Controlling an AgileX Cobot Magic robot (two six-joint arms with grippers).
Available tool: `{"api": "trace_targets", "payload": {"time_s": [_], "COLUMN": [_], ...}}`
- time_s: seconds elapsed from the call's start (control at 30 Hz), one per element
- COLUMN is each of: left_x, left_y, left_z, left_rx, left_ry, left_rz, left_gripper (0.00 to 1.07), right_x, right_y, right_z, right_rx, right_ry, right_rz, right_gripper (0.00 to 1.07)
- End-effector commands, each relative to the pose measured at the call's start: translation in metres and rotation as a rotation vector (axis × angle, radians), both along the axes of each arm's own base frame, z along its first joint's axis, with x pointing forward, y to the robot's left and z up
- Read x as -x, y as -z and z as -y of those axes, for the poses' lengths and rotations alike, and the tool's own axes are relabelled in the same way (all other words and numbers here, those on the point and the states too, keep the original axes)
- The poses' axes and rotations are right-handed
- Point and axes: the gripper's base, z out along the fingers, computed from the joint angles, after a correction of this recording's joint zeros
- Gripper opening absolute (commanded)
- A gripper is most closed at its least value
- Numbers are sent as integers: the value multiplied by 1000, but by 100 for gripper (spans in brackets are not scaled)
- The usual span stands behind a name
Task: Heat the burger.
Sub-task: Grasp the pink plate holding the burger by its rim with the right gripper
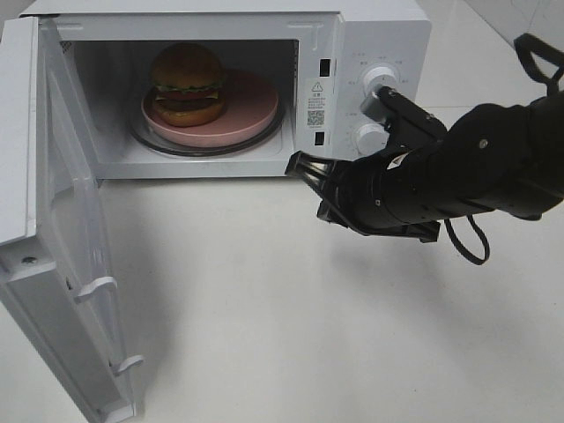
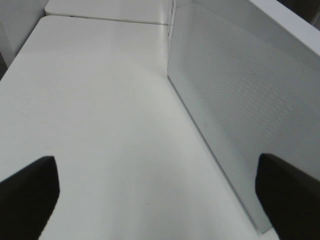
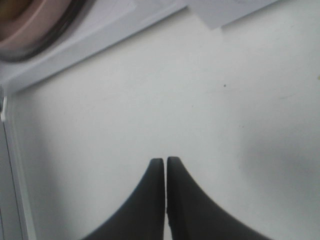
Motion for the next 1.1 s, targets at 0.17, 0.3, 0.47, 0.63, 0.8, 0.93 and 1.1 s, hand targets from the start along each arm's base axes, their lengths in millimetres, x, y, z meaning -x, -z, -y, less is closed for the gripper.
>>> {"api": "trace_targets", "payload": {"time_s": [0.17,0.3,0.47,0.63,0.8,0.93,1.1], "left_x": [2,2,2,2,2,2,2], "left_y": [0,0,0,0,0,0,0], "left_z": [1,1,1,1,1,1,1], "left_rx": [9,9,9,9,9,9,9], "left_ry": [-1,-1,-1,-1,-1,-1,-1], "left_rz": [23,23,23,23,23,23,23], "left_gripper": [100,100,100,100,100,100,100], "right_x": [12,12,7,0,-3,-9,-15], "right_y": [-13,-21,-31,-52,-64,-76,-86], "right_z": [-10,-10,-8,-4,-7,-9,-13], "right_rx": [193,305,450,680,745,861,951], "right_ry": [-420,-565,-727,-1057,-1245,-1524,-1714], "right_rz": [-108,-147,-134,-105,-55,76,207], "right_gripper": [5,6,7,7,7,7,8]}}
